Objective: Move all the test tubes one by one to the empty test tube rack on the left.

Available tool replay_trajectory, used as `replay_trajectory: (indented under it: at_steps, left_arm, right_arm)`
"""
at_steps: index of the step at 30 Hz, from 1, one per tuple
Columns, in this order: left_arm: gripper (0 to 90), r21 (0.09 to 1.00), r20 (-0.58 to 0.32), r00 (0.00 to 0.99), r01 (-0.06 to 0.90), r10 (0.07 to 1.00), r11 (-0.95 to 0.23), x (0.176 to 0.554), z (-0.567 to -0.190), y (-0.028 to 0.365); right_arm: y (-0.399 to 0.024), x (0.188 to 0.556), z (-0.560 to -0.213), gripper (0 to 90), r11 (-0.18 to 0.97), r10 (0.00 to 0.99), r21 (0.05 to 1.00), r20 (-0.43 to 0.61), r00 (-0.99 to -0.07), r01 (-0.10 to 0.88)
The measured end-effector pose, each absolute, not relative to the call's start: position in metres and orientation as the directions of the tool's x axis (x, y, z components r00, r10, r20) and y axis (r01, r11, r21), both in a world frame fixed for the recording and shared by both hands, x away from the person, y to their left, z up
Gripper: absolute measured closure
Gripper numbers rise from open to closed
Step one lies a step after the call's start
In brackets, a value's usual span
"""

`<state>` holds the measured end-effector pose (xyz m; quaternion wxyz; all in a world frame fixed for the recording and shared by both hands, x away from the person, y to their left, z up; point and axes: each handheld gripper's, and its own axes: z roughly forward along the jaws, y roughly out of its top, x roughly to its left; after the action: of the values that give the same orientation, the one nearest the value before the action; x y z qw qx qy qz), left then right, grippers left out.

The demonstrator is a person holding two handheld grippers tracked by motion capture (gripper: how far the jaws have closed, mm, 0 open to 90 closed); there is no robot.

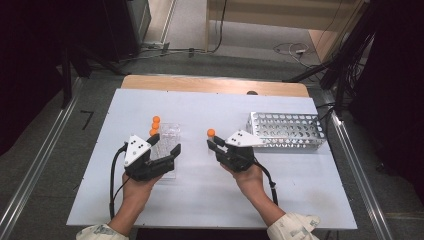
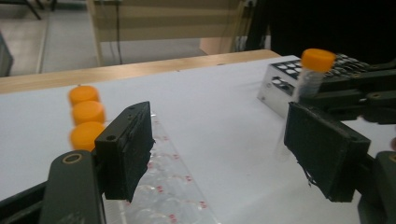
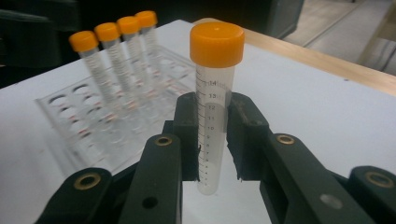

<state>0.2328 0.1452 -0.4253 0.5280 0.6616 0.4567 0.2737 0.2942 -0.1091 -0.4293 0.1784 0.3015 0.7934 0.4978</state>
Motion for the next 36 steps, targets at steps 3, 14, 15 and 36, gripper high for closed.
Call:
replay_trajectory:
  at_steps: [3, 14, 15, 36]
  left_arm:
    - [25.8, 0.948, -0.118, 0.472, 0.316, 0.874, -0.043, 0.231, -0.425, 0.138]
    - [43.4, 0.951, -0.099, 0.548, 0.297, 0.831, -0.083, 0.224, -0.426, 0.123]
    - [44.8, 0.952, -0.097, 0.553, 0.295, 0.828, -0.086, 0.224, -0.426, 0.123]
    - [69.2, 0.957, -0.105, 0.583, 0.278, 0.805, -0.077, 0.222, -0.429, 0.121]
  right_arm:
    - [-0.1, 0.288, -0.431, 72.5, 0.342, 0.626, 0.893, 0.014, -0.78, 0.291]
    - [-0.079, 0.273, -0.44, 72.4, 0.39, 0.519, 0.878, 0.04, -0.854, 0.278]
    - [-0.078, 0.272, -0.44, 72.5, 0.389, 0.515, 0.878, 0.045, -0.856, 0.279]
    - [-0.073, 0.268, -0.44, 72.1, 0.374, 0.462, 0.882, 0.093, -0.882, 0.288]
